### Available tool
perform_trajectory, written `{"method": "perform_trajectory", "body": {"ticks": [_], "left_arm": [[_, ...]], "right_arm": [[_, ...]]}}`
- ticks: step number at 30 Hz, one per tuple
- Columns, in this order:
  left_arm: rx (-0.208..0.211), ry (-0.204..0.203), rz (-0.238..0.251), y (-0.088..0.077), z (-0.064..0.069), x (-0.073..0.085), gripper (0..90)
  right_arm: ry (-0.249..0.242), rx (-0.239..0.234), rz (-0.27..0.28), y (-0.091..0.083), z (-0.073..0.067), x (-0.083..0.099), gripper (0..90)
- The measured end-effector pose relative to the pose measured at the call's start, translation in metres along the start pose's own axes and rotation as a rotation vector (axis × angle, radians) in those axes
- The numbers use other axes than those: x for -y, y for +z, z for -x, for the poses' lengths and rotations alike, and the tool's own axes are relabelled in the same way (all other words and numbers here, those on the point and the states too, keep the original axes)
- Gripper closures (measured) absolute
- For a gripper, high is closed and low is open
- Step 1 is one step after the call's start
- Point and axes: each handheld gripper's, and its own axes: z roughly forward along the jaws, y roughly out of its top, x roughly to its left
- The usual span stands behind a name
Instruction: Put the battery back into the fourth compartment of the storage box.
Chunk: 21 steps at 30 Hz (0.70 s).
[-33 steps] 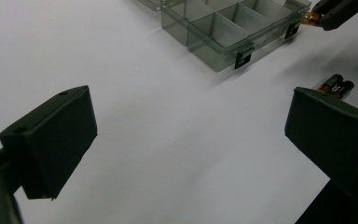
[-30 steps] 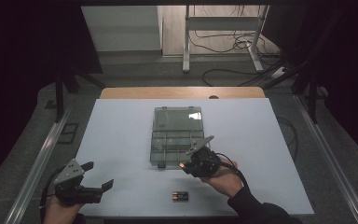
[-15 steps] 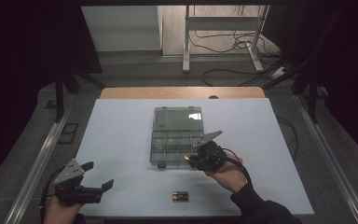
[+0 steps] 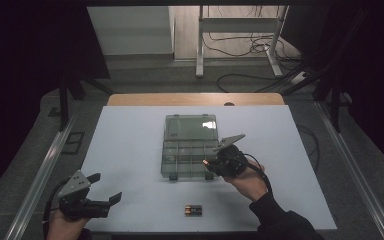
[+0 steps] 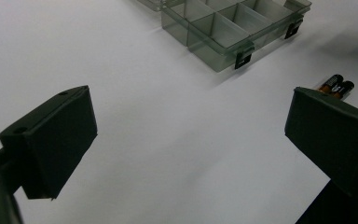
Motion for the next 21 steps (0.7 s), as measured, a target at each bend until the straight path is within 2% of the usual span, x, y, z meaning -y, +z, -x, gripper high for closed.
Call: {"method": "perform_trajectory", "body": {"ticks": [14,21], "left_arm": [[-0.002,-0.005,-0.001,0.0,0.0,0.0,2.5],[-0.002,-0.008,-0.001,0.0,-0.001,0.0,2.5]], "right_arm": [[0.051,0.058,0.011,0.0,0.022,-0.004,76.1],[0.053,0.083,0.009,0.003,0.03,-0.006,76.2]]}}
